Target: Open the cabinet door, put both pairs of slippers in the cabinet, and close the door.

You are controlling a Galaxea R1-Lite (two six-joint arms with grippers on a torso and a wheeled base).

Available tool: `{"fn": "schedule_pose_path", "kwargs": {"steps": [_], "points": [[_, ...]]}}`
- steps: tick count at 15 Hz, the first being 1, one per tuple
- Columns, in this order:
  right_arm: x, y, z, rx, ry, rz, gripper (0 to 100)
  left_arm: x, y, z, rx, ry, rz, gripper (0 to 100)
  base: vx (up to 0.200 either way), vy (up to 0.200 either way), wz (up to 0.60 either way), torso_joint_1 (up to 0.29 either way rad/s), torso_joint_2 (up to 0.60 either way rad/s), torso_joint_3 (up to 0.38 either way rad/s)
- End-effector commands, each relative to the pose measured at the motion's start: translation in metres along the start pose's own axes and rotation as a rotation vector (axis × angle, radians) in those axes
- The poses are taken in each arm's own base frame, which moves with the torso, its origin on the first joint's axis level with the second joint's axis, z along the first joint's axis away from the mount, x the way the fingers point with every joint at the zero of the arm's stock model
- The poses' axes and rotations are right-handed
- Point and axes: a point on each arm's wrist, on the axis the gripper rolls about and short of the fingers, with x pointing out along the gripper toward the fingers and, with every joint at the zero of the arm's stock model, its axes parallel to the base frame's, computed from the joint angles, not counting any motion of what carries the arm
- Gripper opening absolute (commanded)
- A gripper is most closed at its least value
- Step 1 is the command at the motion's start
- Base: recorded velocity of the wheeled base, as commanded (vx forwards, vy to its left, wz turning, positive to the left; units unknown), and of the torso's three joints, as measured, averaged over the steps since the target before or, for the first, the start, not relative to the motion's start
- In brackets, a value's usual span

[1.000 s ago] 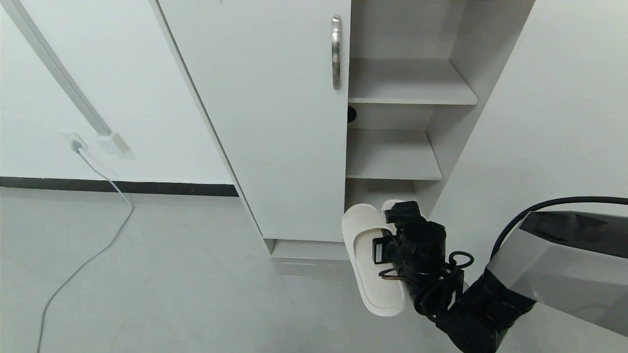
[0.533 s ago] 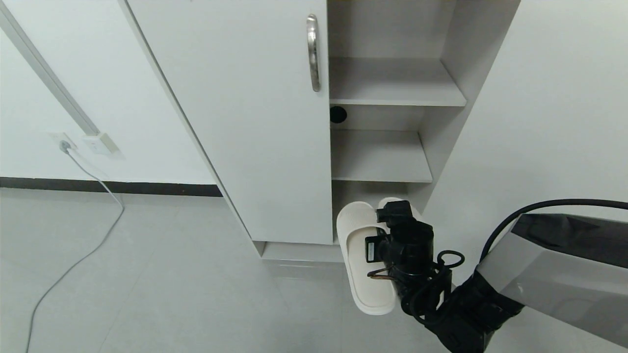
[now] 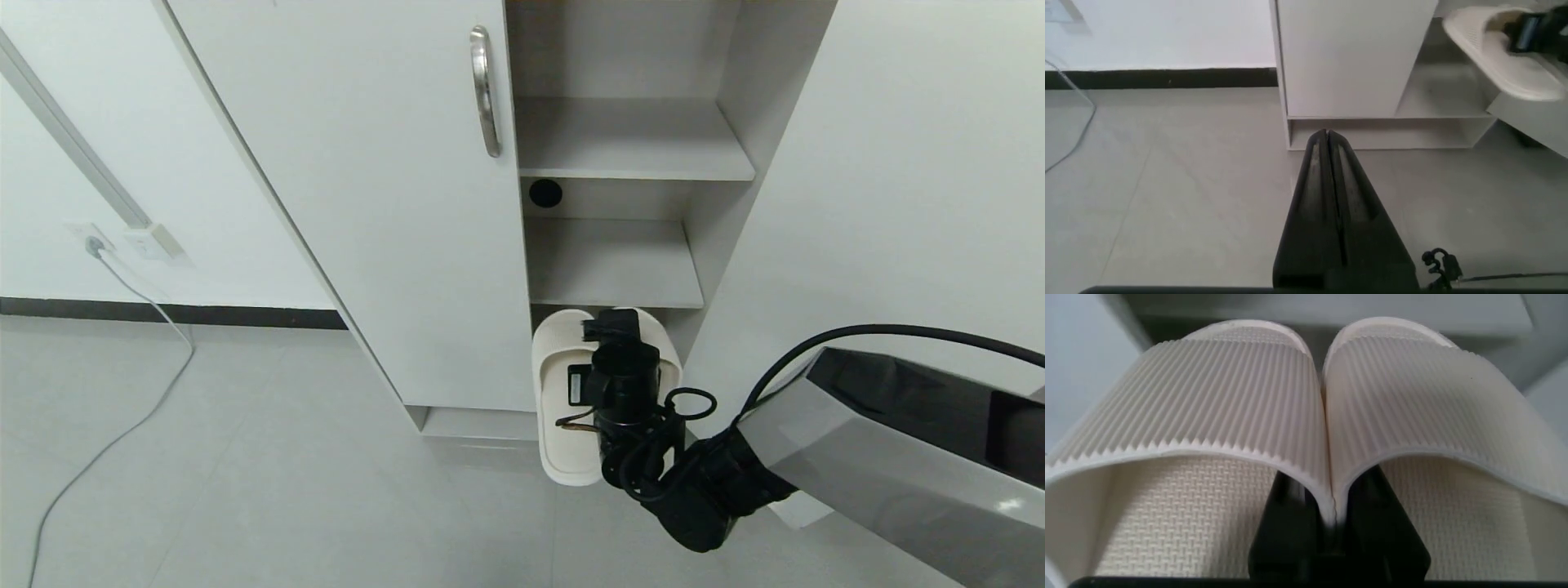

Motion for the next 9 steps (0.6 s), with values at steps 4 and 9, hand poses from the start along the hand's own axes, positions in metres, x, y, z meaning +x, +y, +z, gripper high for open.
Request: {"fn": "schedule_pose_path", "kwargs": {"steps": [4, 9], "points": [[0.008, -0.002, 0.008, -0.023, -0.028, -0.042, 0, 0.0, 0.0, 0.0, 0.0, 0.002, -0.001, 0, 0.0, 0.0, 0.0, 0.0, 0.0, 0.0], [0.01, -0.013, 0.015, -0.062, -0.065, -0.066, 0, 0.0, 0.0, 0.0, 0.0, 0.002, 0.001, 0, 0.0, 0.0, 0.0, 0.0, 0.0, 0.0]]}}
